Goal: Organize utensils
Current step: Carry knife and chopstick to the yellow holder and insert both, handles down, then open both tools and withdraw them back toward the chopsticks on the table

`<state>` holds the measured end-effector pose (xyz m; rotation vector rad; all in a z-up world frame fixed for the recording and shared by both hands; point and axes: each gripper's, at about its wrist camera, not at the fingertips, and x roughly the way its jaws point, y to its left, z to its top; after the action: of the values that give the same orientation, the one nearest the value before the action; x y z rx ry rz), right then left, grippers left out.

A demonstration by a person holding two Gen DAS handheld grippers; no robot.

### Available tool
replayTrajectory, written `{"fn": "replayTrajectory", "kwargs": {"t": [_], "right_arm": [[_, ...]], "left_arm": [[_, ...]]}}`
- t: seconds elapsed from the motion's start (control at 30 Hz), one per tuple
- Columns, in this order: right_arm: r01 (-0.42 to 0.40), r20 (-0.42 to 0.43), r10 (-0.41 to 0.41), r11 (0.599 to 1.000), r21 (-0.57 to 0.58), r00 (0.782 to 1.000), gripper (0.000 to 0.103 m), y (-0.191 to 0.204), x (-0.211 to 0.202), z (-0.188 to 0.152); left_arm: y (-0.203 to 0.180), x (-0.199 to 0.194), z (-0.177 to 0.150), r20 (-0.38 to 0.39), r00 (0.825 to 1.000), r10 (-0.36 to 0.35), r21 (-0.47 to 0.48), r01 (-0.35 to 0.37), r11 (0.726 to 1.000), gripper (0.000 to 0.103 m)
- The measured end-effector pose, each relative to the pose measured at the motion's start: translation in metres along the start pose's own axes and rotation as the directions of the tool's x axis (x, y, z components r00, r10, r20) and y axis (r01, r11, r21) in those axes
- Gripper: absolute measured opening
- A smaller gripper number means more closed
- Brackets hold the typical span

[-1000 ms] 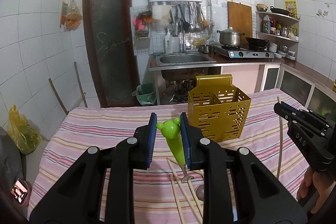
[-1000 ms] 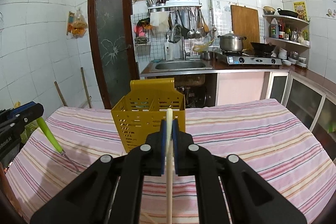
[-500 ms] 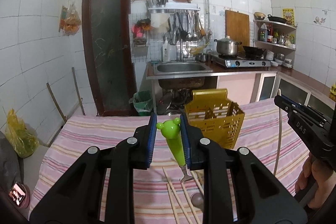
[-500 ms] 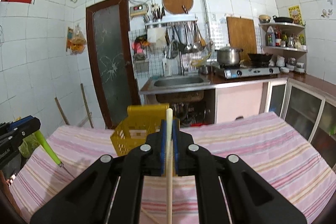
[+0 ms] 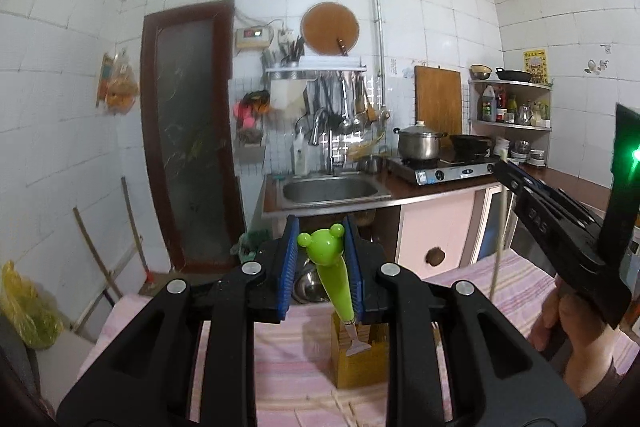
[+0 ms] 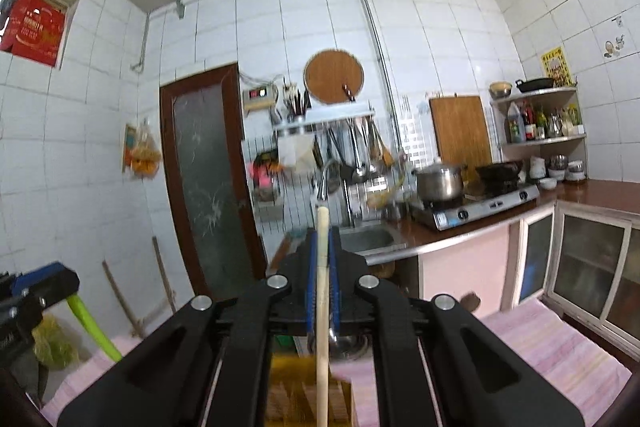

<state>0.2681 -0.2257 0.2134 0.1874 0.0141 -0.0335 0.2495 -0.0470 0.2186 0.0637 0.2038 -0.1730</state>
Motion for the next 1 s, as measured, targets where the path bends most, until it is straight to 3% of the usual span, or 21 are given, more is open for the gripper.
{"fn": "replayTrajectory", "kwargs": {"t": [0.2, 0.37, 0.6, 0.73, 0.77, 0.8, 0.83, 0.87, 0.9, 0.93, 0.97, 1.0], "right_arm": [[0.006, 0.062, -0.005, 1.000, -0.028, 0.998, 0.006, 0.008, 0.044, -0.002], [0.001, 0.056, 0.001, 1.000, -0.026, 0.998, 0.006, 0.002, 0.076, -0.027], [-0.012, -0.049, 0.010, 0.999, -0.051, 0.999, 0.006, -0.007, 0.093, -0.083], [-0.012, -0.131, 0.002, 0.997, -0.079, 0.991, 0.007, -0.012, 0.095, -0.101], [-0.017, -0.157, 0.005, 0.997, -0.077, 0.988, 0.007, -0.014, 0.094, -0.102], [-0.016, -0.169, 0.003, 0.997, -0.079, 0.986, 0.007, -0.016, 0.092, -0.100], [-0.010, -0.177, -0.005, 0.997, -0.083, 0.984, 0.019, -0.018, 0.088, -0.098], [0.011, -0.187, -0.026, 0.996, -0.083, 0.982, 0.035, -0.022, 0.082, -0.093], [0.027, -0.191, -0.042, 0.997, -0.077, 0.981, 0.073, -0.026, 0.078, -0.089], [0.049, -0.188, -0.062, 0.996, -0.071, 0.980, 0.079, -0.029, 0.071, -0.085], [0.065, -0.184, -0.077, 0.995, -0.070, 0.980, 0.079, -0.032, 0.064, -0.081], [0.079, -0.196, -0.092, 0.994, -0.076, 0.976, 0.079, -0.035, 0.057, -0.077]], "left_arm": [[-0.008, 0.049, -0.002, -0.011, 1.000, -0.008, 0.020, 0.008, 1.000, 0.021], [-0.010, 0.093, -0.029, -0.069, 0.997, -0.022, -0.002, 0.022, 1.000, 0.021], [-0.006, 0.137, -0.085, -0.146, 0.989, -0.006, -0.030, 0.001, 1.000, 0.022], [-0.002, 0.144, -0.096, -0.176, 0.984, -0.010, -0.037, 0.003, 0.999, 0.022], [-0.001, 0.141, -0.095, -0.180, 0.984, -0.008, -0.040, 0.001, 0.999, 0.030], [0.001, 0.138, -0.092, -0.183, 0.983, 0.001, -0.042, -0.009, 0.999, 0.046], [0.003, 0.132, -0.087, -0.180, 0.984, 0.007, -0.048, -0.016, 0.999, 0.057], [0.006, 0.122, -0.082, -0.169, 0.985, 0.011, -0.056, -0.021, 0.998, 0.076], [0.008, 0.114, -0.079, -0.156, 0.988, 0.015, -0.061, -0.025, 0.998, 0.085], [0.011, 0.097, -0.072, -0.125, 0.992, 0.033, -0.068, -0.041, 0.997, 0.088], [0.013, 0.090, -0.067, -0.115, 0.992, 0.043, -0.068, -0.051, 0.996, 0.096], [0.014, 0.079, -0.063, -0.107, 0.993, 0.053, -0.063, -0.060, 0.996, 0.098]]}}
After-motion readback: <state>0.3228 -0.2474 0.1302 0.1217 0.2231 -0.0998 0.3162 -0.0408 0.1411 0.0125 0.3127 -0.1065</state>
